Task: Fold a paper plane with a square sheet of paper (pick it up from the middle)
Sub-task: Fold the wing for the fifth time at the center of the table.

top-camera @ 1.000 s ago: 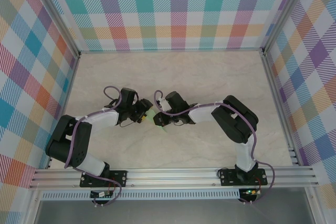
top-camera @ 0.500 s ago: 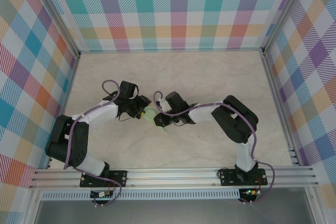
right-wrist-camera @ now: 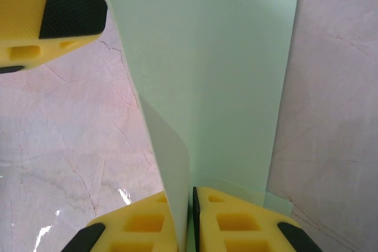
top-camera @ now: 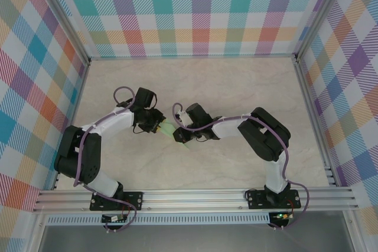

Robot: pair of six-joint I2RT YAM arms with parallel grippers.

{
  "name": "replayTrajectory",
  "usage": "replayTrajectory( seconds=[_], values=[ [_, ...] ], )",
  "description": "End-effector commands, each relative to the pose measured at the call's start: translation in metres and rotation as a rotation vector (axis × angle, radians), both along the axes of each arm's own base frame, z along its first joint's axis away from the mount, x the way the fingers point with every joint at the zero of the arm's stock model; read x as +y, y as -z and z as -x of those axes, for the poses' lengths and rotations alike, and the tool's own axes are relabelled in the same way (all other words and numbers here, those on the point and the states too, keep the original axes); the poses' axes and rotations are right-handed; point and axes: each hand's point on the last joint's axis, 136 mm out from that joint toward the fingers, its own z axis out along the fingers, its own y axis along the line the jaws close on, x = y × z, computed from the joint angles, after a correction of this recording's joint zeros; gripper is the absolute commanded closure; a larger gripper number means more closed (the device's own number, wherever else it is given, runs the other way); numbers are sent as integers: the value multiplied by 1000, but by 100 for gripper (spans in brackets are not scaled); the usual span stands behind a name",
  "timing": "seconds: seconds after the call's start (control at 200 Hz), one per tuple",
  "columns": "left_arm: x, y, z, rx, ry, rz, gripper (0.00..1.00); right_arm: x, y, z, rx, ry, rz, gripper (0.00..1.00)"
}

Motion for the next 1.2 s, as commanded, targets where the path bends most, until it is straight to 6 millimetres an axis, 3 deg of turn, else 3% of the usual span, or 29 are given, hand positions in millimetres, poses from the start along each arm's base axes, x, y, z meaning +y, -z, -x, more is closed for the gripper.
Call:
replayTrajectory(
  seconds=[0.0, 0.28, 0.63, 0.905, 1.195],
  values=[
    [8, 2, 0, 42, -34, -27, 69, 5, -7, 0, -32, -25, -10, 86],
    [7, 6, 0, 63, -74, -14, 63, 6, -7, -1, -41, -30, -11, 86],
    [5, 10, -1, 97, -104, -1, 77, 7, -11, -1, -63, -50, -19, 81],
    [6, 12, 4, 127, -143, 8, 92, 11, -33, -3, -136, -78, -72, 73],
    [10, 12, 8, 149, -173, -3, 95, 4, -48, -11, -240, -49, -81, 60]
  ],
)
